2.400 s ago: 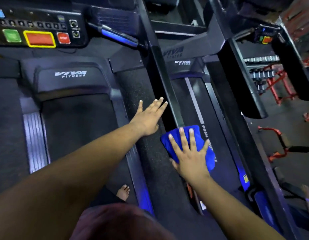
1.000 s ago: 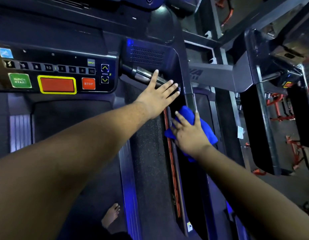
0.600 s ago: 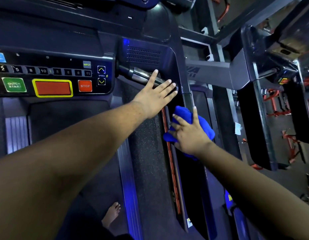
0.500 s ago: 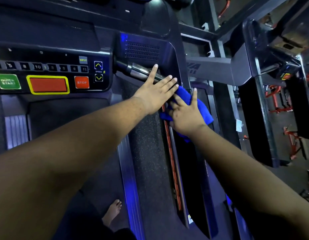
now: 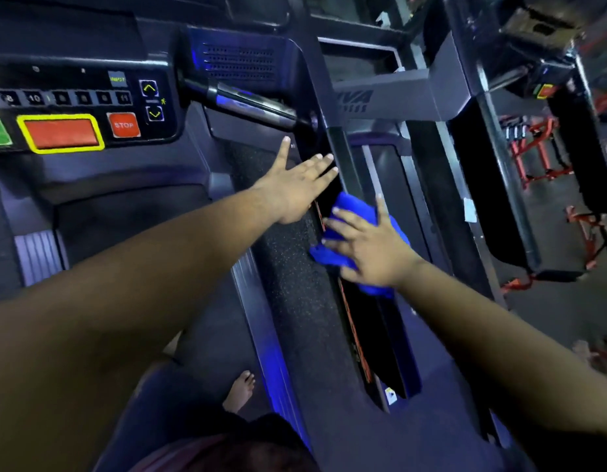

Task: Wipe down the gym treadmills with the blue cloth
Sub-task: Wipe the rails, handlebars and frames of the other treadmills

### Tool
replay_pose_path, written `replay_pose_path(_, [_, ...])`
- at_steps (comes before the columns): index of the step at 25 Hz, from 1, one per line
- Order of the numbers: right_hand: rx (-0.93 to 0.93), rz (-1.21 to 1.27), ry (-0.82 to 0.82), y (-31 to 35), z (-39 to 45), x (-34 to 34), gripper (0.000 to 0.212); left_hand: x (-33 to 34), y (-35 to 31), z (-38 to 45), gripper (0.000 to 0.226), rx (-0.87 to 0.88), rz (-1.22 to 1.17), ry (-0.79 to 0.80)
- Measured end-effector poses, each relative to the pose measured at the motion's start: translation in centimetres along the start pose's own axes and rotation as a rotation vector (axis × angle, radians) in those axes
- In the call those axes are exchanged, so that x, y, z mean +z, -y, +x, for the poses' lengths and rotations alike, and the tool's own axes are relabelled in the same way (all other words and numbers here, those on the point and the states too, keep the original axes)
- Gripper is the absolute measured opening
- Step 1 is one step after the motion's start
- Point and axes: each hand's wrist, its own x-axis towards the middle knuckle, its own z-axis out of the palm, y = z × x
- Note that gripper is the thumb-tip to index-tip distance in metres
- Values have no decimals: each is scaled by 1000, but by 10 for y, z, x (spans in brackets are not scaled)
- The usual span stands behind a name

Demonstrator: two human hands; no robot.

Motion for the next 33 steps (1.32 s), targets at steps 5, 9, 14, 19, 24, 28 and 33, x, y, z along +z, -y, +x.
replay_pose_path(5, [274, 243, -125, 60, -54, 25, 54, 4, -36, -16, 81, -47, -33, -50])
replay_pose_path(9, [244, 321, -112, 103, -150, 61, 54, 15, -99, -44, 83, 18, -20, -28])
replay_pose_path(14, [424, 399, -124, 83, -112, 51, 69, 25, -147, -67, 78, -66, -86, -38])
replay_pose_path(19, [491, 438, -294, 140, -186, 85, 75, 32, -187, -88, 74, -107, -124, -38])
replay_pose_path(24, [729, 992, -410, 126, -201, 102, 74, 38, -230, -95, 78, -164, -189, -19])
replay_pose_path(28, [819, 892, -332, 109, -165, 81, 71, 31, -226, -93, 73, -153, -143, -18])
replay_pose_path(33, [882, 791, -271, 146, -191, 93, 70, 28, -197, -91, 83, -121, -94, -4])
